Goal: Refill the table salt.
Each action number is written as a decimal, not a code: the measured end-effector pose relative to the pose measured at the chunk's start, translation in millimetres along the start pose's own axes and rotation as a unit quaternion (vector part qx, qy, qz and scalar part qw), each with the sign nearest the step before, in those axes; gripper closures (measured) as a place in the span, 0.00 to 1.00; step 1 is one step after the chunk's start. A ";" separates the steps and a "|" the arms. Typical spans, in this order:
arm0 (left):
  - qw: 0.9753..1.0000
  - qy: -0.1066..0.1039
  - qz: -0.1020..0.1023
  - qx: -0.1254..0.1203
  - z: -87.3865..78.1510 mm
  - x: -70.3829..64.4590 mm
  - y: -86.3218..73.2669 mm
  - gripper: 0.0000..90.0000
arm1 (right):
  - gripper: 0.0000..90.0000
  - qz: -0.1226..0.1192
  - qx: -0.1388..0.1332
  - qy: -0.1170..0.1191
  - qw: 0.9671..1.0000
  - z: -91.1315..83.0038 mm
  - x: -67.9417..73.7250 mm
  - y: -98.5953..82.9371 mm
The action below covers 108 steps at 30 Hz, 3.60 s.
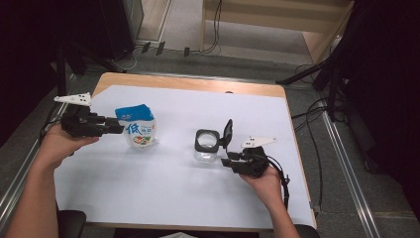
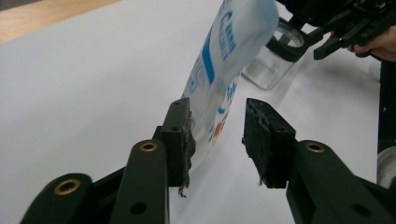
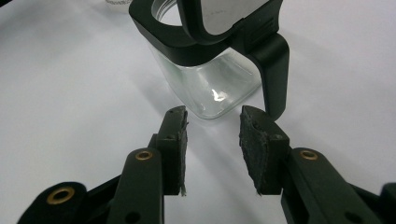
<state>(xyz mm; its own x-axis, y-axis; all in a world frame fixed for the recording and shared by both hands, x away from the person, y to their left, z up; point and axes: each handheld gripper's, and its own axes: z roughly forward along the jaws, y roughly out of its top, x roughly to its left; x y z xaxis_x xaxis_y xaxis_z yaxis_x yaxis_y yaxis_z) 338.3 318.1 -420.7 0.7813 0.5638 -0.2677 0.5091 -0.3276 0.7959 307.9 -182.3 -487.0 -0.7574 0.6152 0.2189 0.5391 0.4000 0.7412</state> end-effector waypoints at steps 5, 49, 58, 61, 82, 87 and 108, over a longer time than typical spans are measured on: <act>1.000 -0.002 0.008 0.001 7.1 4.2 8.7 0.78 | 0.70 -0.003 -0.006 -0.003 1.000 -2.2 3.1 -3.3; 0.999 -0.042 0.015 -0.022 1.9 -44.9 69.5 1.00 | 0.69 -0.080 -0.016 0.073 0.994 32.8 94.3 27.3; 0.998 -0.053 0.012 -0.022 -1.2 -54.7 81.3 1.00 | 0.69 -0.084 -0.023 0.071 0.994 72.5 103.1 46.0; 0.998 -0.055 0.015 -0.017 -2.4 -58.9 85.9 1.00 | 0.69 -0.074 -0.024 0.074 0.994 83.2 106.9 52.9; 0.998 -0.059 0.027 0.007 -2.7 -88.2 107.1 1.00 | 0.53 -0.058 -0.062 0.011 0.996 137.6 120.6 73.9; 0.998 -0.063 0.029 0.007 -0.3 -90.9 111.6 1.00 | 0.52 -0.066 -0.083 -0.008 0.994 142.0 122.0 72.7; 0.997 -0.065 0.010 0.038 30.4 -84.1 119.4 1.00 | 0.53 -0.104 -0.102 -0.021 0.989 140.7 130.7 70.6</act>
<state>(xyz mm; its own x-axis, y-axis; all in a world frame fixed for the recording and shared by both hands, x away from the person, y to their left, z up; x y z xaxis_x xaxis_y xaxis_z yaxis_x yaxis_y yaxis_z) 344.3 208.5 -319.6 0.8289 0.4558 -0.3242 0.5154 -0.3970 0.7595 298.8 21.9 -495.3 -0.8265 0.5625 0.0247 0.2839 0.3785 0.8810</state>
